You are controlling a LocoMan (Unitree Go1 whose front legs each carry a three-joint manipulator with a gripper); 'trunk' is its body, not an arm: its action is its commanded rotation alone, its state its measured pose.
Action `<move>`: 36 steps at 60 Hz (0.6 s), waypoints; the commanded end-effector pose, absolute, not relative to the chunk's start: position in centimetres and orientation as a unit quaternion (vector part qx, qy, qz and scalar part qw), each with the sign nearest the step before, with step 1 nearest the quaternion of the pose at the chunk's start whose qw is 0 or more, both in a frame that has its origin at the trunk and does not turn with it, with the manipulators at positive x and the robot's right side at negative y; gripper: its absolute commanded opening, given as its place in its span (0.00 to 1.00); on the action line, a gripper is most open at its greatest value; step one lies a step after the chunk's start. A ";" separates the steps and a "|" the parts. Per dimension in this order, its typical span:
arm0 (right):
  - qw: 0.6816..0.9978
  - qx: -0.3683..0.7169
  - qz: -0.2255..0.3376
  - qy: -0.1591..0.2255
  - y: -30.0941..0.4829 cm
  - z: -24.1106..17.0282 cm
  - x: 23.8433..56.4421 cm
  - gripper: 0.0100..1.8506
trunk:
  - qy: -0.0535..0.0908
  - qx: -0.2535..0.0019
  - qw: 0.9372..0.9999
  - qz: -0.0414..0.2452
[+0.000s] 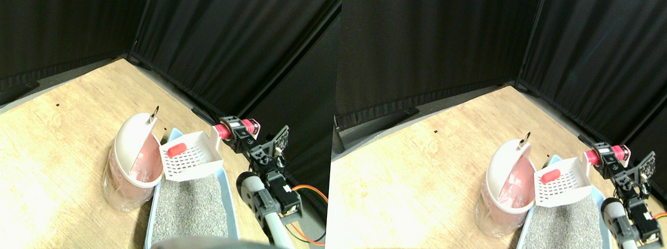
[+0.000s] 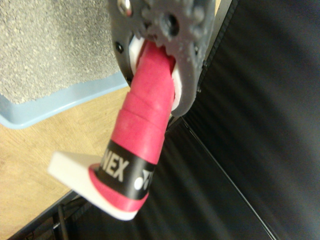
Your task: Scoop (unimanual)
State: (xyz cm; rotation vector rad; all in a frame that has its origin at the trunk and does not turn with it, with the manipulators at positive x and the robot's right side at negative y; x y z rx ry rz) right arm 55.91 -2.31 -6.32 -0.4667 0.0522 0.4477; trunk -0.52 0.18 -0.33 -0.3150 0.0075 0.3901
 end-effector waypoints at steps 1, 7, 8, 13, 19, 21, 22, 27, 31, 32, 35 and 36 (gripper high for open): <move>0.948 -0.222 0.229 -0.017 -1.5 -4.9 55.9 0.10 | 0.015 -0.152 0.968 0.197; 0.946 -0.227 0.231 -0.020 -1.5 -4.9 56.0 0.14 | 0.015 -0.152 0.969 0.196; 0.946 -0.227 0.231 -0.021 -1.5 -5.0 56.0 0.15 | 0.015 -0.152 0.969 0.196; 0.940 -0.242 0.237 -0.032 -1.6 -5.1 56.0 0.16 | 0.016 -0.153 0.968 0.197; 0.941 -0.238 0.238 -0.039 -1.7 -5.1 56.1 0.12 | 0.016 -0.153 0.968 0.197; 0.941 -0.240 0.237 -0.039 -1.7 -5.0 56.1 0.11 | 0.016 -0.153 0.968 0.196; 0.941 -0.242 0.235 -0.037 -1.7 -5.0 56.1 0.11 | 0.016 -0.153 0.968 0.196; 0.940 -0.246 0.234 -0.037 -1.6 -4.8 55.9 0.12 | 0.016 -0.153 0.969 0.194; 0.941 -0.243 0.234 -0.038 -1.5 -4.6 55.8 0.15 | 0.015 -0.153 0.969 0.193; 0.941 -0.240 0.234 -0.039 -1.5 -4.6 55.8 0.15 | 0.015 -0.153 0.969 0.193; 0.942 -0.235 0.235 -0.041 -1.5 -4.6 55.8 0.17 | 0.015 -0.153 0.969 0.193; 0.942 -0.233 0.237 -0.043 -1.5 -4.6 55.7 0.18 | 0.015 -0.153 0.969 0.193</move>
